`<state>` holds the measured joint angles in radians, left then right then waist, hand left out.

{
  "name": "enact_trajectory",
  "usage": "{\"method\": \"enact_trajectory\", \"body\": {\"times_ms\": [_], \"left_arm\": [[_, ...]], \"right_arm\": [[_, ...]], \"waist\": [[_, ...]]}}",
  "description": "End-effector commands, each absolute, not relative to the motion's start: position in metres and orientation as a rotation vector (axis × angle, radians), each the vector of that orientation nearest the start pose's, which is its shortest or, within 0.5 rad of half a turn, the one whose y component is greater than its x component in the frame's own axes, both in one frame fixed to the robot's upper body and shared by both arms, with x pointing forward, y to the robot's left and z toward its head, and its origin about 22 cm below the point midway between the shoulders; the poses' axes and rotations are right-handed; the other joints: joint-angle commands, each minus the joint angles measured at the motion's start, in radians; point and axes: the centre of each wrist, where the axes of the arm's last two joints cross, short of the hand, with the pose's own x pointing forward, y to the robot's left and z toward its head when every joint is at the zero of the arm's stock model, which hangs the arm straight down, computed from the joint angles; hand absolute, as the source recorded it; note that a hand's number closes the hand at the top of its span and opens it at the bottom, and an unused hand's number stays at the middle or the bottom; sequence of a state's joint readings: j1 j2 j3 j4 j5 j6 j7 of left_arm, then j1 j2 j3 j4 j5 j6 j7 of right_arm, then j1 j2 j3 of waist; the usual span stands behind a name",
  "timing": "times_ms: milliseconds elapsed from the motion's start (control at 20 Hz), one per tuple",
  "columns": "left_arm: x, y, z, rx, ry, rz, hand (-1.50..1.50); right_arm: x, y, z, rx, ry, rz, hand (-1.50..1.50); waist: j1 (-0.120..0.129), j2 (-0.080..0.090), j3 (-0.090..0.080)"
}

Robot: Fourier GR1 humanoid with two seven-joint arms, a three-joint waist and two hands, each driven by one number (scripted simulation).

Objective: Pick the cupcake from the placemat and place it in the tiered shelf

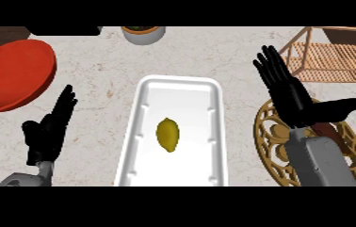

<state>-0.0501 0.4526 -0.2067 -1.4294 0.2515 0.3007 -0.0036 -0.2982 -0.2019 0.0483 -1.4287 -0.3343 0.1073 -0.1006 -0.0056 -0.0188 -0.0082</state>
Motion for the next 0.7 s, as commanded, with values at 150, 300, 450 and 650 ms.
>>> {"method": "enact_trajectory", "body": {"times_ms": [150,300,450,650], "left_arm": [[0.265,0.277,0.019,0.246,-1.562,-0.178,0.00],[0.261,0.268,0.013,0.203,-1.549,-0.155,0.00],[0.263,0.265,0.020,0.204,-1.583,-0.182,0.00],[0.272,0.233,0.025,0.130,-1.594,-0.226,0.00]], "right_arm": [[0.283,-0.369,0.080,0.086,-1.684,0.182,-1.50],[0.284,-0.327,0.017,0.441,-1.643,-0.450,-1.50],[0.255,-0.442,0.090,-0.489,-1.515,0.202,1.50],[0.216,-0.468,0.021,-0.659,-1.589,-0.152,-1.50]], "waist": [[-0.029,0.017,0.009],[-0.082,0.019,0.042],[-0.091,0.036,-0.005],[-0.028,0.027,0.013]]}}
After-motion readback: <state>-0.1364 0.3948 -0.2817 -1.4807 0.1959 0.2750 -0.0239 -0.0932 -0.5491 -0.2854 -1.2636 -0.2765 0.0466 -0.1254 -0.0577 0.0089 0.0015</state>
